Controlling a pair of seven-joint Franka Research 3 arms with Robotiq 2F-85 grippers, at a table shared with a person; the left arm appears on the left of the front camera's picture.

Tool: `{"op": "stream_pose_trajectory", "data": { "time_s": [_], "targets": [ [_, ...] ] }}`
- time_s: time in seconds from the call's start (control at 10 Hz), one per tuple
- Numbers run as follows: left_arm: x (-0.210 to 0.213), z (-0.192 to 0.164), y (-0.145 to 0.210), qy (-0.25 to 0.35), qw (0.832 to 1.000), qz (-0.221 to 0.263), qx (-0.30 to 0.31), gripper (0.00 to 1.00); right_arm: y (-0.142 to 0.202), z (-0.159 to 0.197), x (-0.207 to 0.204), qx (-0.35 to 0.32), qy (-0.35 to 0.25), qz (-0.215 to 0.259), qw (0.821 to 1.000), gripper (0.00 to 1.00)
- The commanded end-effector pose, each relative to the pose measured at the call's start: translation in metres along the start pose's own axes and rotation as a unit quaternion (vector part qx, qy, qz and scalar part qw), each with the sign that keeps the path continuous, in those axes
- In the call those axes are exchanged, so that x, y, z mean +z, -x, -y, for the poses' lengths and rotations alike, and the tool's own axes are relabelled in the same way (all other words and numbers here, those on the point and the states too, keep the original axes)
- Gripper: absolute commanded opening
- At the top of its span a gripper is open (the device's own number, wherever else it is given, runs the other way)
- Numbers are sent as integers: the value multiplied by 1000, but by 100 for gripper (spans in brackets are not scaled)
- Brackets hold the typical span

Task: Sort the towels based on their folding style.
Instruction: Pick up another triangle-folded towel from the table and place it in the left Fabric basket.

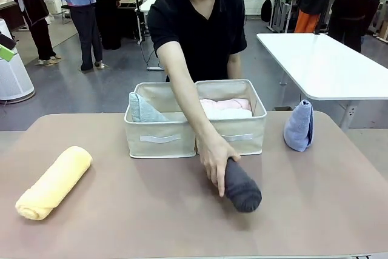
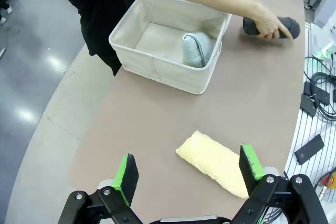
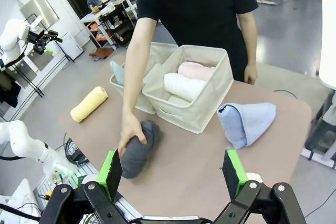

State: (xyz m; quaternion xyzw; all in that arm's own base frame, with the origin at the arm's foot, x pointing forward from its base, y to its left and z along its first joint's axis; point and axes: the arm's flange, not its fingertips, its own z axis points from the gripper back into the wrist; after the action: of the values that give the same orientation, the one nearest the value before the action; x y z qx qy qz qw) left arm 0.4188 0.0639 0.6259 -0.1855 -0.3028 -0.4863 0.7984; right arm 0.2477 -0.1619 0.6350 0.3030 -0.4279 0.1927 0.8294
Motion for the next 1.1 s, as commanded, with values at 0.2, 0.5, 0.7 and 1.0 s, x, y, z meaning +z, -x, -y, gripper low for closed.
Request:
{"op": "stream_pose_trajectory", "data": {
  "time_s": [0.2, 0.5, 0.7, 1.0],
  "targets": [
    [27, -10, 12, 12, 997, 62, 36, 100, 0, 0, -3, 6, -13, 8, 1000, 100],
    [80, -23, 48, 13, 982, 182, 53, 100, 0, 0, -3, 6, -13, 8, 1000, 100],
    [76, -24, 59, 12, 978, 206, 37, 100, 0, 0, -3, 6, -13, 8, 1000, 100],
    [72, -25, 57, 16, 977, 210, 22, 100, 0, 0, -3, 6, -13, 8, 1000, 100]
  ]
}}
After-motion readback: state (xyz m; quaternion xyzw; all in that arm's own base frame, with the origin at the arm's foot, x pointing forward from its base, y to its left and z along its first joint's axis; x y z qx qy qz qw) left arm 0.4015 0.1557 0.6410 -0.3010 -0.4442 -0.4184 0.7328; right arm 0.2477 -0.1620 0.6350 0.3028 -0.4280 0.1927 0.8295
